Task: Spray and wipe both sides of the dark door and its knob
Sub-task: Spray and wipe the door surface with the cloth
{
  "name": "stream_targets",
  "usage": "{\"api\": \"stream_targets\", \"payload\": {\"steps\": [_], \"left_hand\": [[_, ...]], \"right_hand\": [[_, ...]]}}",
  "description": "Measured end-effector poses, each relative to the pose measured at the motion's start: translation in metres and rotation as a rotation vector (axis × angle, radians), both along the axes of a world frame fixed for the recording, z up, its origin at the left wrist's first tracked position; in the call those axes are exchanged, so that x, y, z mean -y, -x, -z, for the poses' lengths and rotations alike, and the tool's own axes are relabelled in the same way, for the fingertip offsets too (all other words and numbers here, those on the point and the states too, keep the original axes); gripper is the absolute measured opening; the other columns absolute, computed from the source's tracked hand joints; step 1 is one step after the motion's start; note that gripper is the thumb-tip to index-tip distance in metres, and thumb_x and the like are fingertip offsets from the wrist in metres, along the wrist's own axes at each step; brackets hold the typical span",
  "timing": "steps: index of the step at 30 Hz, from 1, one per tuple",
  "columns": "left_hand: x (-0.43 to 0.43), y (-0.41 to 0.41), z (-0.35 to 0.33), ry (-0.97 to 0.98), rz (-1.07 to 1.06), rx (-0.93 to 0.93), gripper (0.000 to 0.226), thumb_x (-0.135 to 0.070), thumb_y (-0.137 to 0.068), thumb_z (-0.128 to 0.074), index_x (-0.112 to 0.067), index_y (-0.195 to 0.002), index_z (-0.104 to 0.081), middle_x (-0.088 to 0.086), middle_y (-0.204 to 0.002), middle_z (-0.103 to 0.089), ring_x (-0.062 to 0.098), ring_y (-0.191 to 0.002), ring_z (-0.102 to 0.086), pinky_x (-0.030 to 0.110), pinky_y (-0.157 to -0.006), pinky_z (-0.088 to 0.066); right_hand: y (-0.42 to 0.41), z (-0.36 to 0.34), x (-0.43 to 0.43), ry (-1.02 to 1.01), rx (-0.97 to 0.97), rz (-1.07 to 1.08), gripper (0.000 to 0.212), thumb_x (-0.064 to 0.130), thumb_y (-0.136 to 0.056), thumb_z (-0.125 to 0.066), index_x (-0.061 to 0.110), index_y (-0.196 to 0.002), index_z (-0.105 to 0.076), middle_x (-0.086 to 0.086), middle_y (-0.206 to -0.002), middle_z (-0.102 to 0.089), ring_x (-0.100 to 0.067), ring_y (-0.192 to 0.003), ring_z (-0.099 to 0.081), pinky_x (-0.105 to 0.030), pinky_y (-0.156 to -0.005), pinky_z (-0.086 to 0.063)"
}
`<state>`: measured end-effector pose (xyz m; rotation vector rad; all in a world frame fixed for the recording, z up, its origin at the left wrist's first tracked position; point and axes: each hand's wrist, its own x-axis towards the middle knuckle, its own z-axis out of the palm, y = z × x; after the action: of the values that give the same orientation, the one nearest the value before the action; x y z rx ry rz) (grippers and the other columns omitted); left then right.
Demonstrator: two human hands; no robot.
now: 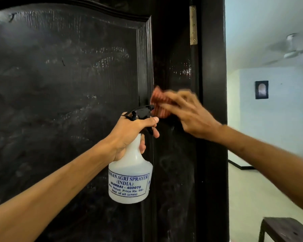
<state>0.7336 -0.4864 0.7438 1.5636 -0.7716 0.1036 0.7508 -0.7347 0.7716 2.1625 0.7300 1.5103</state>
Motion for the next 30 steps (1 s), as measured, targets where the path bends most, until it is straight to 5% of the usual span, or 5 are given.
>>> {"api": "stream_targets", "payload": {"steps": [3, 8, 15, 20, 30], "left_hand": [[0.0, 0.001, 0.018, -0.031, -0.014, 0.02, 0.024, -0.023, -0.098, -0.071, 0.001, -0.098, -0.07, 0.023, -0.09, -0.076, 0.025, -0.037, -0.043, 0.029, -0.044, -0.043], [0.004, 0.003, 0.025, -0.021, -0.038, 0.051, 0.022, -0.021, -0.098, -0.071, 0.0, -0.092, -0.071, 0.021, -0.087, -0.076, 0.027, -0.041, -0.043, 0.029, -0.046, -0.044], [-0.001, 0.006, 0.058, -0.033, -0.039, 0.06, 0.023, -0.025, -0.1, -0.07, -0.006, -0.087, -0.073, 0.019, -0.089, -0.077, 0.028, -0.041, -0.046, 0.029, -0.046, -0.046], [0.004, 0.0, 0.078, -0.093, -0.11, 0.11, 0.038, -0.042, -0.095, -0.071, -0.008, -0.079, -0.073, 0.04, -0.083, -0.067, 0.032, -0.039, -0.051, 0.037, -0.071, -0.049], [0.001, 0.007, 0.145, -0.169, -0.158, 0.05, 0.025, -0.031, -0.099, -0.071, -0.012, -0.083, -0.073, 0.005, -0.075, -0.077, 0.023, -0.037, -0.054, 0.056, -0.089, -0.062]], "right_hand": [[0.005, 0.013, 0.005, 0.092, -0.055, 0.041, 0.068, 0.009, -0.082, -0.039, 0.016, -0.149, -0.051, -0.012, -0.156, -0.038, -0.034, -0.126, -0.037, -0.044, -0.108, -0.036], [0.006, -0.032, -0.006, -0.25, 0.08, -0.003, 0.065, -0.002, -0.088, -0.046, 0.018, -0.151, -0.049, -0.012, -0.155, -0.039, -0.03, -0.125, -0.032, -0.048, -0.111, -0.036], [0.009, 0.1, 0.004, 0.095, -0.088, -0.001, 0.064, 0.006, -0.083, -0.045, 0.017, -0.146, -0.047, -0.011, -0.158, -0.032, -0.035, -0.126, -0.039, -0.048, -0.107, -0.042], [0.007, 0.025, 0.002, -0.267, 0.075, -0.015, 0.06, 0.006, -0.092, -0.045, 0.016, -0.151, -0.05, -0.012, -0.157, -0.039, -0.029, -0.126, -0.033, -0.04, -0.111, -0.034], [0.005, 0.087, 0.014, -0.078, 0.068, 0.044, 0.06, 0.006, -0.088, -0.045, 0.016, -0.147, -0.054, -0.014, -0.155, -0.041, -0.034, -0.125, -0.035, -0.047, -0.107, -0.038]]}}
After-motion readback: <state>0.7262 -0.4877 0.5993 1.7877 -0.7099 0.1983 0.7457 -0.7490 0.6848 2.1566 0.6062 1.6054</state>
